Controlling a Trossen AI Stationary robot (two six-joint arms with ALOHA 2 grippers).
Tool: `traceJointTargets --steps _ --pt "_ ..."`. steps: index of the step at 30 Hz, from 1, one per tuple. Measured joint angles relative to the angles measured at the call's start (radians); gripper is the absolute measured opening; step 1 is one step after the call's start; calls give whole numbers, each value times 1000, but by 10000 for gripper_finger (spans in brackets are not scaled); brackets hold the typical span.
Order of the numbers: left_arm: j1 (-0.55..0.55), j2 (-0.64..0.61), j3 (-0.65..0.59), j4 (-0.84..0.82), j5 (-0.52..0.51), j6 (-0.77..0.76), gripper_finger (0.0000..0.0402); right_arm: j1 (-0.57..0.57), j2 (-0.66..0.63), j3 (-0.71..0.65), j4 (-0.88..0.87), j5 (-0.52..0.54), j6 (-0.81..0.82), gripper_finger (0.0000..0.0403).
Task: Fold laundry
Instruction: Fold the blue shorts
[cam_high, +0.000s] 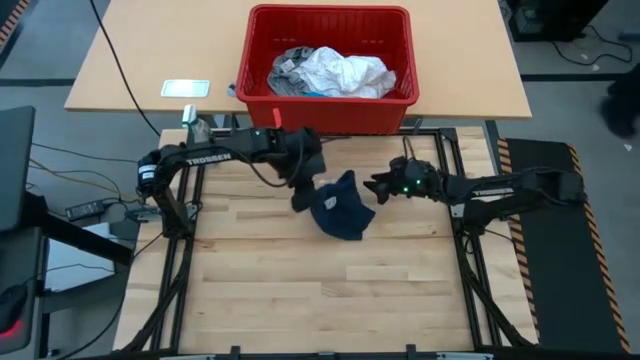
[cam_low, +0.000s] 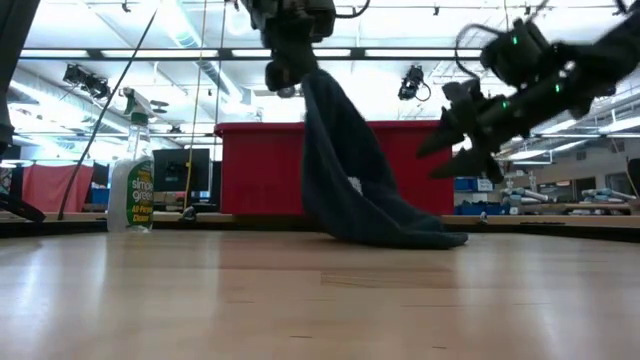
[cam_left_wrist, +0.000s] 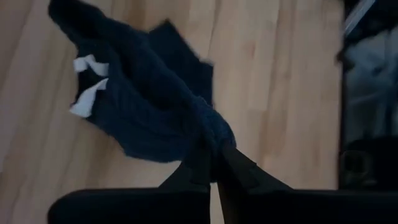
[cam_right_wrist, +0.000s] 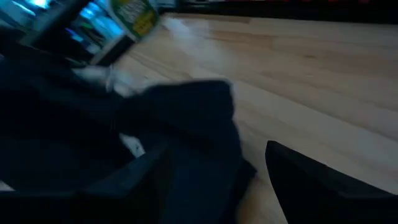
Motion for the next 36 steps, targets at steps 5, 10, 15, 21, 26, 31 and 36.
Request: traceJointTargets --steps 5,10,15,21,26,31,36 --pt "-46 0 0 -47 -68 47 11 -64 152 -30 268 -195 -153 263" --pt "-65 0 0 -46 -75 46 11 -70 341 78 290 -256 -324 263" --pt "-90 -1 0 -58 -77 8 11 -75 470 166 298 -299 -343 263" --pt "-134 -4 0 -69 -76 7 11 -70 613 247 309 -446 -397 263" --pt "-147 -4 0 -93 -76 -11 11 -70 703 324 372 -559 -374 256" --pt "-150 -4 0 -122 -76 -38 11 -58 753 406 410 -684 -333 215" --pt "-143 -5 0 -160 -152 -72 11 -32 777 466 331 -740 -301 103"
